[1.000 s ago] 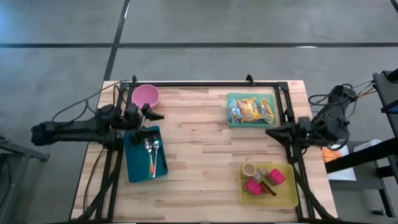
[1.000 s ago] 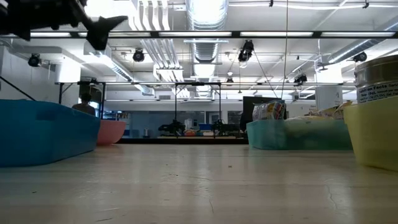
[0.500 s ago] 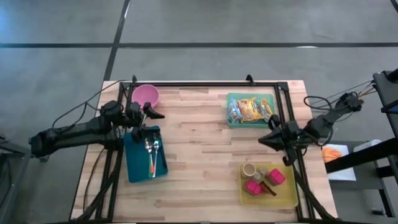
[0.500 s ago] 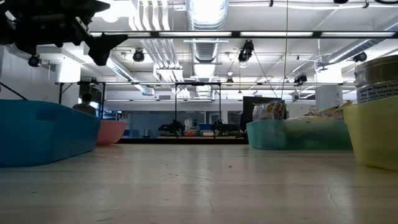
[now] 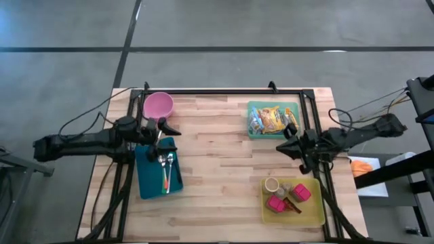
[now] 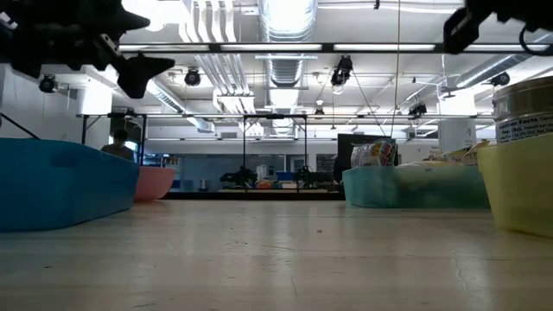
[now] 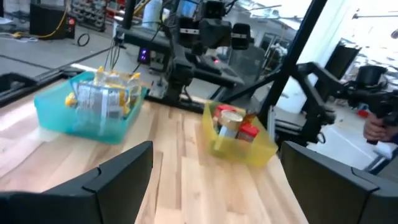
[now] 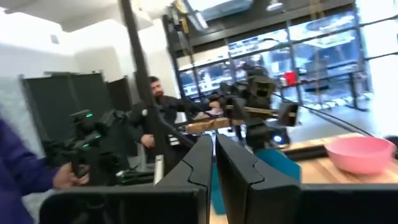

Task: Pick & Place Food Item
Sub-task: Return to Home Position

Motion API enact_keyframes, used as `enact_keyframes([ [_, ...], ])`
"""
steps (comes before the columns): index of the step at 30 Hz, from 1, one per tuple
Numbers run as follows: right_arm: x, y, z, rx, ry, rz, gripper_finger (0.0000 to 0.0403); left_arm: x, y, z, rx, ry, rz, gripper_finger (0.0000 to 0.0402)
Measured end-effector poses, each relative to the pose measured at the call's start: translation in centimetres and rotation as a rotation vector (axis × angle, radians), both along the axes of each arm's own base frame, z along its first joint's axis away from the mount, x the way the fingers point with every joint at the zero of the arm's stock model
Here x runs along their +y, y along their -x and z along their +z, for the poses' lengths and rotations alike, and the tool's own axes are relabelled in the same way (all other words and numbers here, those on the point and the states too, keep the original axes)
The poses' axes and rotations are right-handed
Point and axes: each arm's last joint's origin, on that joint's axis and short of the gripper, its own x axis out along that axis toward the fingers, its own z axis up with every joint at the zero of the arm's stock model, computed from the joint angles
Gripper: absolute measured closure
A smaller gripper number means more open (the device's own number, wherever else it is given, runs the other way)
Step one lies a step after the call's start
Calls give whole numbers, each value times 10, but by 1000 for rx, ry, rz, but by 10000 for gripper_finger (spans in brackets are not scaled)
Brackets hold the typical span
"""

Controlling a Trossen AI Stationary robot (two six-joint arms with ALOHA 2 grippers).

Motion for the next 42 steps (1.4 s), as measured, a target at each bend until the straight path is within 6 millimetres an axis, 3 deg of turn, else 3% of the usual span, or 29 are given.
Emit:
enact_keyframes([
  [10, -15, -2, -34, 24, -56, 13, 384, -11, 5, -36, -57, 7, -27, 46],
  [18, -29, 0, -59, 42, -33, -5, 384, -12, 10, -51, -35, -14, -26, 46],
  [28, -35, 1, -58, 11, 96, 11, 384, -11, 10, -59, 25, -79, -20, 46],
  [34, -35, 1, -58, -19, 275, -35, 384, -11, 12, -66, 50, -92, -21, 46],
  [42, -36, -1, -60, -16, 368, -57, 384, -11, 11, -62, 0, -139, -13, 46],
])
